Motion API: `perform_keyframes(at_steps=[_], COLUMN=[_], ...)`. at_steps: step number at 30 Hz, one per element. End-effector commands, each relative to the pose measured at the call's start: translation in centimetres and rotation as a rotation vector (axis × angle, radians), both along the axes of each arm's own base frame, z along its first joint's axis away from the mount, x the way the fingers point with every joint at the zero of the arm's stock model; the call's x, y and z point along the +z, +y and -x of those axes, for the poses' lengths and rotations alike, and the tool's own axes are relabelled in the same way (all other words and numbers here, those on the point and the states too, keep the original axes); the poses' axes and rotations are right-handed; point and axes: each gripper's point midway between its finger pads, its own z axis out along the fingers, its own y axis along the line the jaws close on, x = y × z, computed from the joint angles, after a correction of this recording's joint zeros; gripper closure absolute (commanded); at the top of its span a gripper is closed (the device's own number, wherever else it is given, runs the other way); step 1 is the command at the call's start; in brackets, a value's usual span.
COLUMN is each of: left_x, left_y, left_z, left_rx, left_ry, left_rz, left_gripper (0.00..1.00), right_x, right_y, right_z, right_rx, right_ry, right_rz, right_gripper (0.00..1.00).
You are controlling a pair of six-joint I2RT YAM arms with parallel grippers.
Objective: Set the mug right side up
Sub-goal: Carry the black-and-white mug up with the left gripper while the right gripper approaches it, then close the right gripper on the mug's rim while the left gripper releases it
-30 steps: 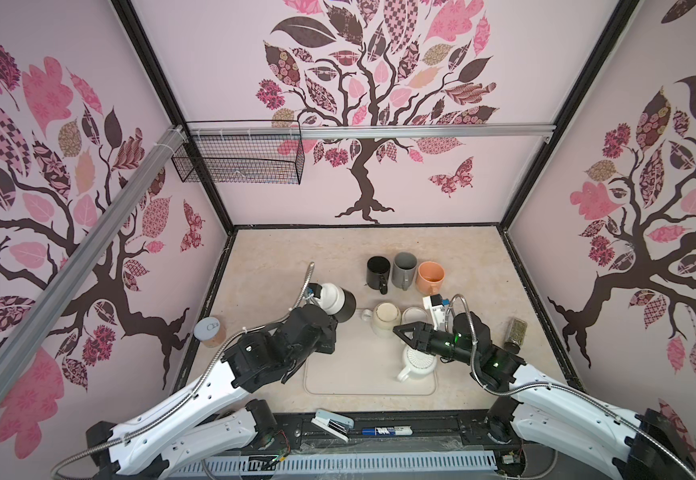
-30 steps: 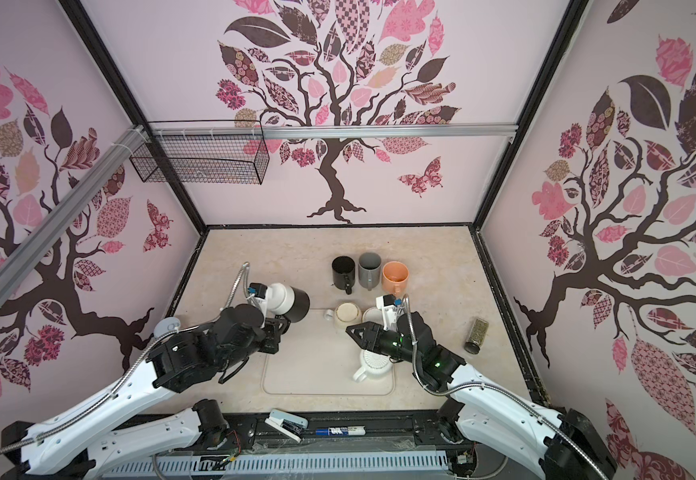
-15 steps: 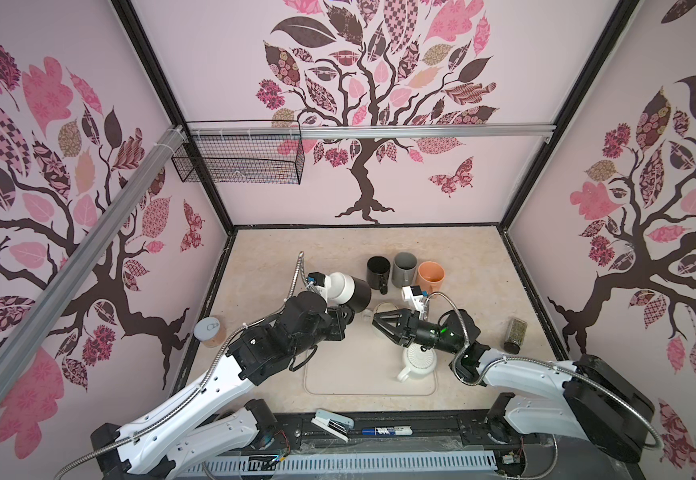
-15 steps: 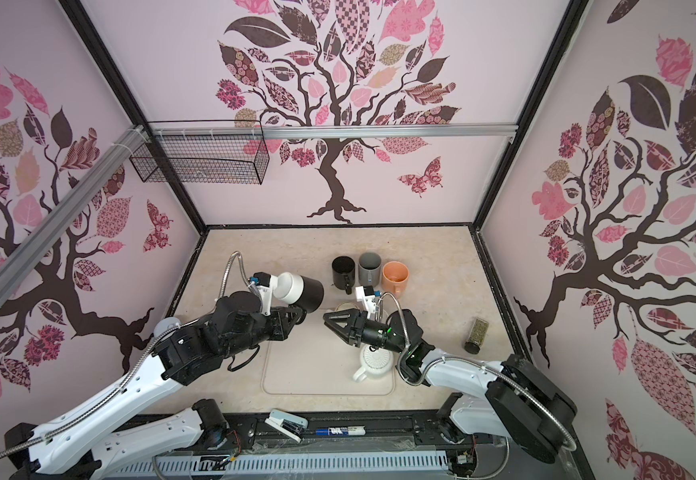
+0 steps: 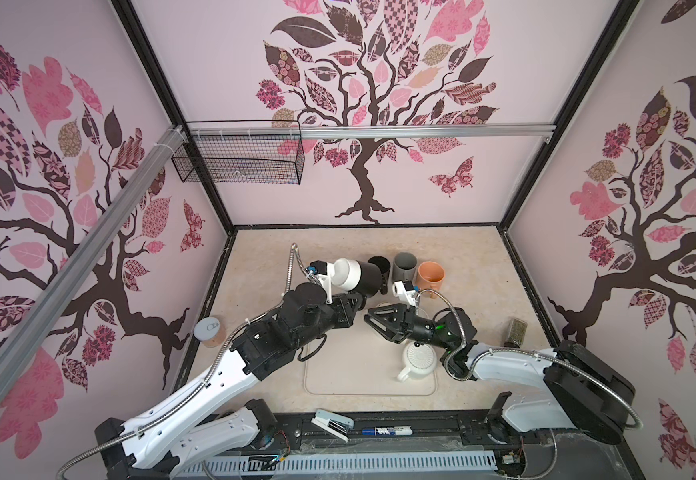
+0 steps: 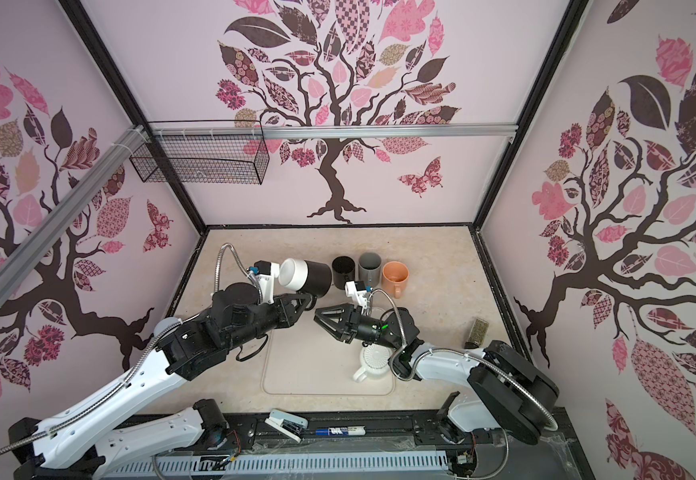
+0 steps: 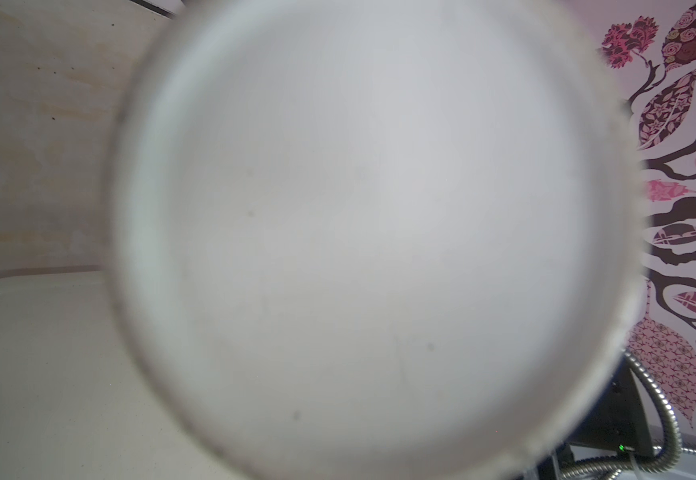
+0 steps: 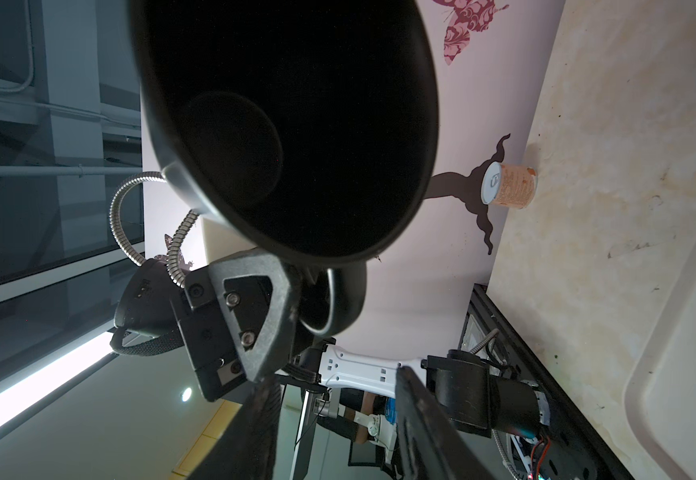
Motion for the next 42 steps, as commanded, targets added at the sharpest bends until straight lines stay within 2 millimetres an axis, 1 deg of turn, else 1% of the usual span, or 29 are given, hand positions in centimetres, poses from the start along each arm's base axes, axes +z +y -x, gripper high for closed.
perform_keyframes(at_steps=[1, 8, 12, 13, 17, 20, 24, 31, 34, 35, 37, 39, 40, 42], left_x=[7.1, 6.8, 6.7, 6.7, 6.5, 6.2, 5.6, 5.2, 4.7, 4.4, 4.0, 3.2, 2.9, 2.1], left_y=[-0.4, -0.7, -0.8, -0.8, -1.1, -1.6, -2.2, -2.2, -2.5, -2.5, -2.3, -1.9, -1.7, -1.3], left_z=[-0.3, 0.1, 0.3, 0.3, 0.6, 0.7, 1.0, 1.3, 1.6, 1.6, 1.6, 1.5, 1.4, 1.4], left_rx=[-0.002, -0.017, -0.022, -0.023, -0.035, -0.050, -0.077, -0.086, -0.099, -0.098, -0.088, -0.068, -0.060, -0.039], left_ry=[-0.133, -0.109, -0.101, -0.100, -0.083, -0.059, -0.030, -0.010, 0.014, 0.019, 0.021, 0.026, 0.028, 0.032], left_rz=[0.180, 0.223, 0.264, 0.276, 0.327, 0.370, 0.399, 0.435, 0.451, 0.453, 0.446, 0.432, 0.425, 0.405], left_gripper=[1.00, 1.00, 1.00, 1.00, 1.00, 1.00, 1.00, 1.00, 1.00, 1.00, 1.00, 1.00, 1.00, 1.00], right_x=[3.1, 3.8, 4.0, 4.7, 5.3, 5.8, 7.1, 7.4, 7.6, 7.5, 7.5, 7.4, 7.4, 7.3], right_y=[0.0, -0.2, -0.4, -0.8, -1.0, -0.8, -0.4, -0.8, -1.0, -1.1, -1.3, -1.6, -1.8, -2.2], right_z=[-0.3, -0.9, -1.3, -1.2, -1.6, -2.0, -2.1, -3.0, -3.3, -3.5, -3.8, -4.0, -4.1, -4.3], right_rx=[0.010, -0.002, -0.019, -0.024, -0.040, -0.037, -0.025, -0.067, -0.086, -0.095, -0.108, -0.122, -0.130, -0.144], right_ry=[-0.018, 0.001, 0.015, -0.004, -0.003, 0.008, -0.029, -0.010, -0.011, -0.008, -0.005, -0.004, -0.007, -0.013], right_rz=[-0.120, -0.201, -0.225, -0.256, -0.290, -0.319, -0.340, -0.363, -0.371, -0.372, -0.374, -0.374, -0.374, -0.370], right_gripper=[0.53, 0.60, 0.60, 0.60, 0.61, 0.61, 0.63, 0.65, 0.70, 0.73, 0.83, 0.98, 1.00, 1.00])
